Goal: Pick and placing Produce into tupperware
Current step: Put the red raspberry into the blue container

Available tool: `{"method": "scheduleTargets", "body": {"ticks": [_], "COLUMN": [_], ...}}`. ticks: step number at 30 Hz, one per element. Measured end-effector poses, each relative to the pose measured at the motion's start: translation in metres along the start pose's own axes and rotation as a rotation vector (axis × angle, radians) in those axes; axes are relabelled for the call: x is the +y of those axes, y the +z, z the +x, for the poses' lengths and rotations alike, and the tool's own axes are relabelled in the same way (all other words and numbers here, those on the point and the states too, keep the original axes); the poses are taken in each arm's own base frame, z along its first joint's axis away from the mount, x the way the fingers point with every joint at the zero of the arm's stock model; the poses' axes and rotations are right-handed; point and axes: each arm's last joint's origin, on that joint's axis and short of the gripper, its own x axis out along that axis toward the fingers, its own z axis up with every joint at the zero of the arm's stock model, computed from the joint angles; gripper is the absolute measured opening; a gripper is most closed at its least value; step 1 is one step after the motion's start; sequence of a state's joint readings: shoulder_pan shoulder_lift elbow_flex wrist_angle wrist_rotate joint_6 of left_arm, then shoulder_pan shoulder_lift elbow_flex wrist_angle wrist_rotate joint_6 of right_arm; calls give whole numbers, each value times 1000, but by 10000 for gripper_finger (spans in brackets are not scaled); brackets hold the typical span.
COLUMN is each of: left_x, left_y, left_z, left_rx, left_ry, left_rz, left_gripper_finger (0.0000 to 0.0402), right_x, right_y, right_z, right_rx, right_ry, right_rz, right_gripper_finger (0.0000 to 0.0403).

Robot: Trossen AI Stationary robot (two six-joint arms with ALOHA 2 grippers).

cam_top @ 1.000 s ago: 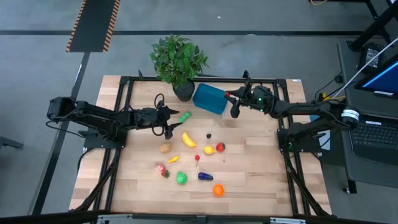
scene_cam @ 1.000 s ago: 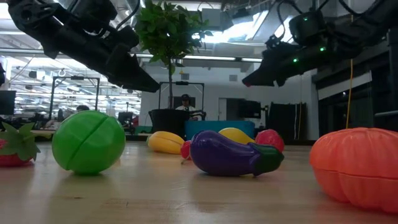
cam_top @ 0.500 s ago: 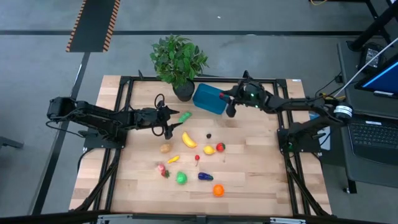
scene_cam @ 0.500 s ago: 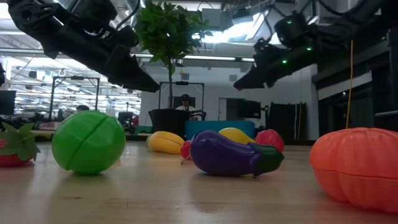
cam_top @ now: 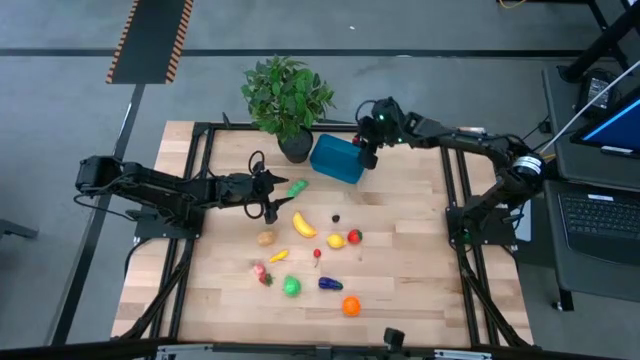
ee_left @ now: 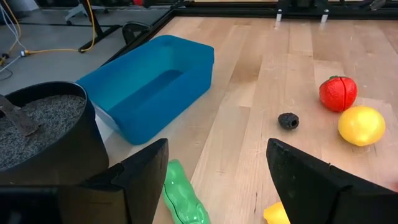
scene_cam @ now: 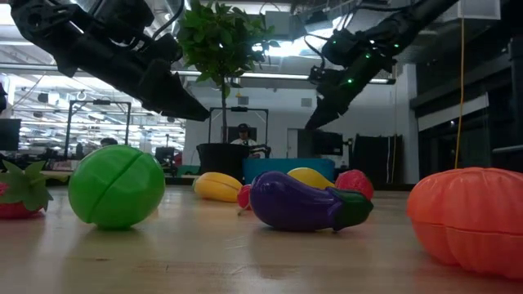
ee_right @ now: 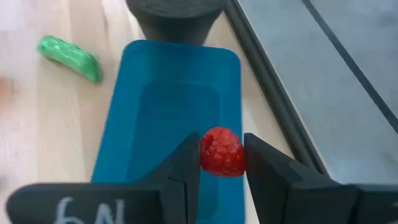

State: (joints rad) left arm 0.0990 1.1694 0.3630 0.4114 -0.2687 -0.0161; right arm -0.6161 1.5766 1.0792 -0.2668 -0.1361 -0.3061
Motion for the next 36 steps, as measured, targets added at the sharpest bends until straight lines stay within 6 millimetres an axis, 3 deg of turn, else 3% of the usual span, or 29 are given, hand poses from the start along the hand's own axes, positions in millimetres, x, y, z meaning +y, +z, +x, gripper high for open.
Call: {"method": "scheduleTargets", "body": {"ticks": [8, 23, 36], "left_x": [0, 0, 0], "left_y": [0, 0, 0], "left_z": [0, 0, 0], "left_rx": [2, 2, 2], "left_ry": [0, 0, 0], "left_rz": [1, 1, 1], "left_gripper_finger": [265, 265, 265], "right_x": [-14, -16, -17], "right_y": [18, 24, 2], "right_z": [-6, -14, 35], "right_rx": [85, 170, 292], "right_ry": [89, 144, 194], "right_rz": [-7, -79, -49], "right_gripper_finger": [106, 105, 105]}}
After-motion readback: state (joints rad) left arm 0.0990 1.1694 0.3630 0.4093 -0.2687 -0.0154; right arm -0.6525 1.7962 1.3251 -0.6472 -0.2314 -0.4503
